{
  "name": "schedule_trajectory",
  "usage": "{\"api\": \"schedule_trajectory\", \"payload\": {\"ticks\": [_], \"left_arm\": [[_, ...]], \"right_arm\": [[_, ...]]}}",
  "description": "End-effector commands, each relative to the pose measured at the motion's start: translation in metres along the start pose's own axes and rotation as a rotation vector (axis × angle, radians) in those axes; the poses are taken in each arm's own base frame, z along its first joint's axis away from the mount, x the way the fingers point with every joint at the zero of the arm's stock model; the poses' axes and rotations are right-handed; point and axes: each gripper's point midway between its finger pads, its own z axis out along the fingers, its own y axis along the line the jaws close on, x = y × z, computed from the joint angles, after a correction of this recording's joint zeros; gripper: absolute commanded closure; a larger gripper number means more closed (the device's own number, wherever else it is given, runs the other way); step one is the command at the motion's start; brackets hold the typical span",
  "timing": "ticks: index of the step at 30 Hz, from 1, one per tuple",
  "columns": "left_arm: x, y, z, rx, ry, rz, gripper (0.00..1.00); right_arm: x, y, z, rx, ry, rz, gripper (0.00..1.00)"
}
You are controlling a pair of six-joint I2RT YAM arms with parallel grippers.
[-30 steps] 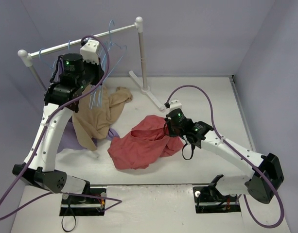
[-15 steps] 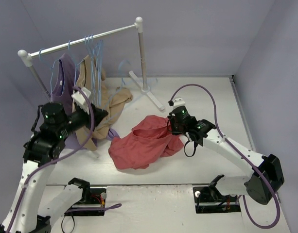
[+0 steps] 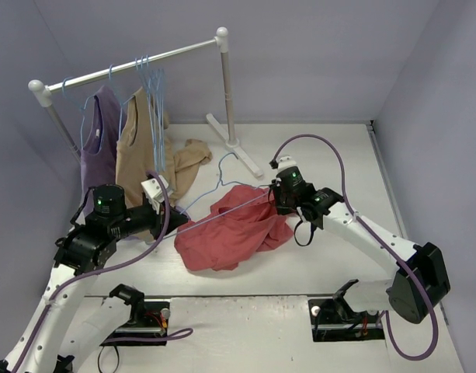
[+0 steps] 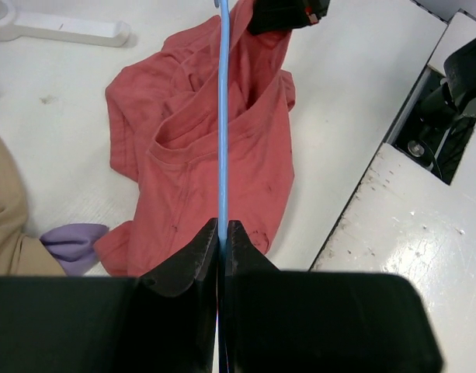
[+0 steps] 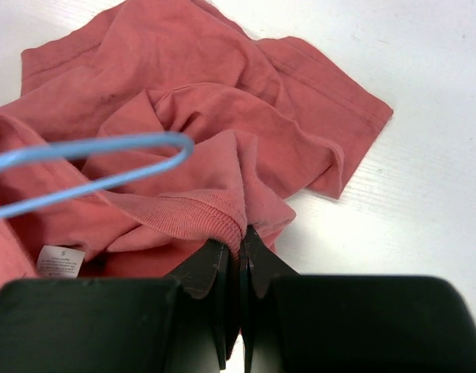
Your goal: Place the t-shirt on the hanger
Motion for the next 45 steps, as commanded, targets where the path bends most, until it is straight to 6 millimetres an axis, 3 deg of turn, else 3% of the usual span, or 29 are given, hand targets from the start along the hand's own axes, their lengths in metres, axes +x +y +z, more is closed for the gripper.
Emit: {"api": "schedule_trajectory", "payload": {"ticks": [1, 7, 18, 22, 28, 31, 39, 45], "left_arm": [[-0.019, -0.013, -0.004, 0.056, -0.059, 0.086, 1.0], [-0.012, -0.022, -0.002, 0.113, -0.048, 0.087, 1.0], [-0.004, -0.022, 0.02, 0.127, 0.036, 0.121, 1.0], [-0.011, -0.016, 0.031, 0.087, 0.014, 0.135, 1.0], [-0.011, -0.023, 0.046, 0.137, -0.007, 0.132, 1.0], [-0.02, -0.015, 0.053, 0.091, -0.07, 0.122, 1.0], [-0.028, -0.007, 0.06, -0.003, -0.165, 0.071, 1.0], [-0.028, -0.007, 0.048, -0.035, -0.185, 0.075, 1.0]], "right_arm": [[-0.028, -0.003, -0.002, 0.0, -0.064, 0.004, 1.0], [-0.032, -0.011, 0.001, 0.015, -0.062, 0.003, 1.0], [-0.052, -0.004, -0.008, -0.019, -0.104, 0.0, 1.0], [-0.055, 0.0, -0.012, -0.042, -0.115, -0.001, 1.0], [-0.063, 0.005, -0.024, -0.069, -0.15, -0.028, 1.0], [-0.07, 0.009, -0.033, -0.094, -0.177, -0.022, 1.0], [-0.091, 0.014, -0.061, -0.118, -0.252, -0.008, 0.99], [-0.081, -0.003, -0.056, -0.035, -0.231, -0.024, 0.99]]}}
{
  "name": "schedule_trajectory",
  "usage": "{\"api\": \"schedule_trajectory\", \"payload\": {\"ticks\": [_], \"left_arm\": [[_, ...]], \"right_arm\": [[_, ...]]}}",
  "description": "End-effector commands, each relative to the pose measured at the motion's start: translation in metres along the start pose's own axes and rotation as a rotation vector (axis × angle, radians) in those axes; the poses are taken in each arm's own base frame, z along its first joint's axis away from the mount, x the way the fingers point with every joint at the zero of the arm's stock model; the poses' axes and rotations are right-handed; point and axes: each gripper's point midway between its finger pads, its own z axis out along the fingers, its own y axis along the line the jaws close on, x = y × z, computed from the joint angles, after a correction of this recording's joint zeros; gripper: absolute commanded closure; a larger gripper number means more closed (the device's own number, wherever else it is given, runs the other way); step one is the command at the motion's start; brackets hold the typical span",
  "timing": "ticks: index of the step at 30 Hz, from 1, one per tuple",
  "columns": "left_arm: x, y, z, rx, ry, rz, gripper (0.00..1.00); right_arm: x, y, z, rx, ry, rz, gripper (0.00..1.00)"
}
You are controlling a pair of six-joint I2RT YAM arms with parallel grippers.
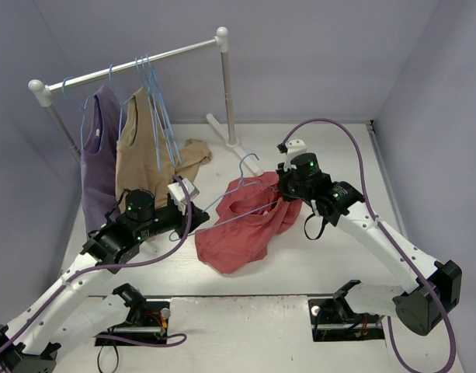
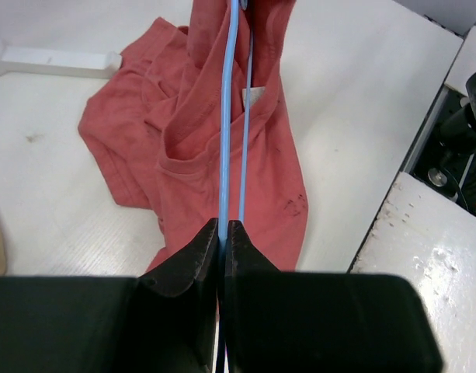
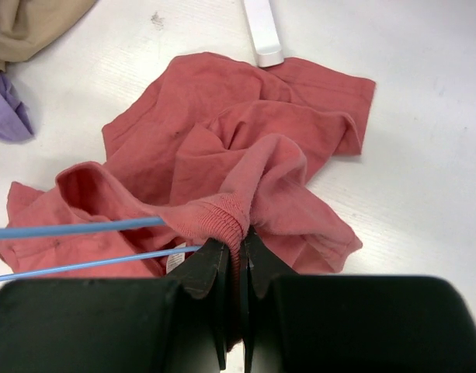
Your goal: Place the t-shirt on the hanger
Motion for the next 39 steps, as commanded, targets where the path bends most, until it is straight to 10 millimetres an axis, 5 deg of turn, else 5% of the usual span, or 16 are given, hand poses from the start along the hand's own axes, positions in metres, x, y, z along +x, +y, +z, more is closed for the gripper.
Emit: {"api": "schedule_trajectory", "payload": {"ticks": [1, 8, 15, 31, 39], "left_arm": [[-0.033, 0.001, -0.01, -0.039, -0.13, 0.031, 1.0], [-0.027, -0.003, -0.024, -0.042, -0.119, 0.036, 1.0], [-0.028, -0.004, -0.011, -0.012, -0.106, 0.016, 1.0], [-0.066, -0.037, 0.041, 0.048, -0.319, 0.058, 1.0], [-0.091, -0.037, 0.041, 0.018, -0.453, 0.053, 1.0]], "right_arm": [[-0.017, -0.008, -0.008, 0.047, -0.06, -0.014, 0.99], [-0.012, -0.011, -0.003, 0.068, -0.039, -0.028, 0.99], [-0.02, -0.007, -0.006, 0.047, -0.051, -0.03, 0.98], [-0.048, 0.011, -0.022, 0.001, -0.118, -0.005, 0.94], [-0.07, 0.029, -0.037, -0.054, -0.174, 0.018, 0.91]]}}
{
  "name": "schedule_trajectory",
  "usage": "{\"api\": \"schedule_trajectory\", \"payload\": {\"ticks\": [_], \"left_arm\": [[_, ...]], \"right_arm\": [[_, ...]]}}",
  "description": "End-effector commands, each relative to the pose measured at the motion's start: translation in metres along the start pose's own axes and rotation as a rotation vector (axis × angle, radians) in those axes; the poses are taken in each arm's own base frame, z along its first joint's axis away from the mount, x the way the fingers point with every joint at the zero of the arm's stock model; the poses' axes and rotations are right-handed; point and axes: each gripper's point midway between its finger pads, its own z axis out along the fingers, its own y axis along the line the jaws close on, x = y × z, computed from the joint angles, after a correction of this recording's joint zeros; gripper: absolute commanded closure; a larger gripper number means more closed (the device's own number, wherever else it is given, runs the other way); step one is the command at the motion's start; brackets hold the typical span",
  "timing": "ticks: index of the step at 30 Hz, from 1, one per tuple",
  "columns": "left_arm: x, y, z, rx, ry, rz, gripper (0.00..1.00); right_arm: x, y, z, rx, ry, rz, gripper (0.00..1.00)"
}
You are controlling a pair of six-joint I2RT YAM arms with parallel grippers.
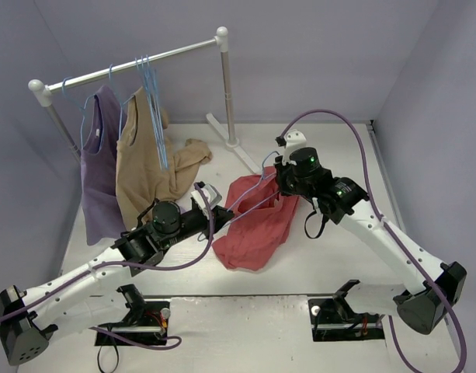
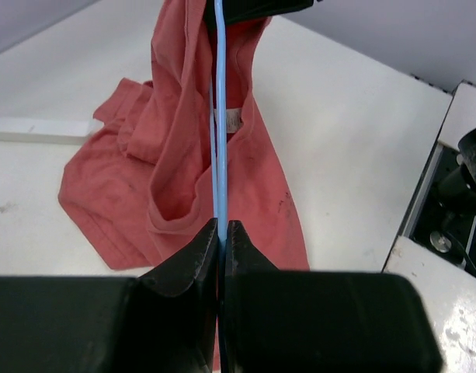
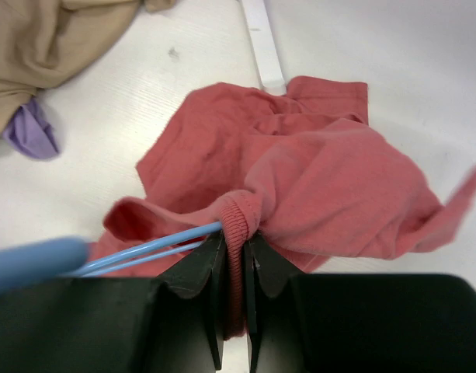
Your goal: Place the t-shirt on the hanger
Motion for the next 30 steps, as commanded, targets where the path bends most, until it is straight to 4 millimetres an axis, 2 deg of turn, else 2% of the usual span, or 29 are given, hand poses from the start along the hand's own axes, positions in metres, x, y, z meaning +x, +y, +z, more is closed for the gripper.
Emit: {"api": "schedule_trajectory", "payload": {"ticks": [1, 6, 9, 12, 16, 20, 26, 30], "left_arm": [[-0.085, -0.01, 0.0, 0.027, -0.309, 0.016, 1.0], [-0.097, -0.025, 0.007, 0.113, -0.356, -0.017, 1.0], [-0.096, -0.03, 0.009, 0.136, -0.372, -0.043, 1.0], [-0.088, -0.028, 0.009, 0.104, -0.367, -0.069, 1.0], [-0.08, -0.016, 0.004, 0.036, -0.401, -0.115, 1.0], [-0.075, -0.014, 0.003, 0.027, -0.426, -0.139, 1.0], [-0.063, -0.013, 0.006, 0.032, -0.446, -0.179, 1.0], [-0.064, -0.016, 0.008, 0.048, -0.445, -0.179, 1.0]], "right_arm": [[-0.051, 0.02, -0.021, -0.067, -0.144, 0.046, 0.91], [-0.085, 0.019, -0.038, -0.06, -0.223, 0.042, 0.89], [-0.094, 0.014, -0.041, -0.035, -0.239, 0.029, 0.88], [-0.087, 0.0, -0.036, 0.049, -0.22, 0.021, 0.8], [-0.074, 0.002, -0.032, 0.031, -0.193, 0.028, 0.67], [-0.059, -0.009, -0.031, 0.085, -0.176, 0.031, 0.56], [-0.05, -0.017, -0.03, 0.122, -0.165, 0.034, 0.53], [-0.038, -0.02, -0.021, 0.138, -0.13, 0.02, 0.58]]}}
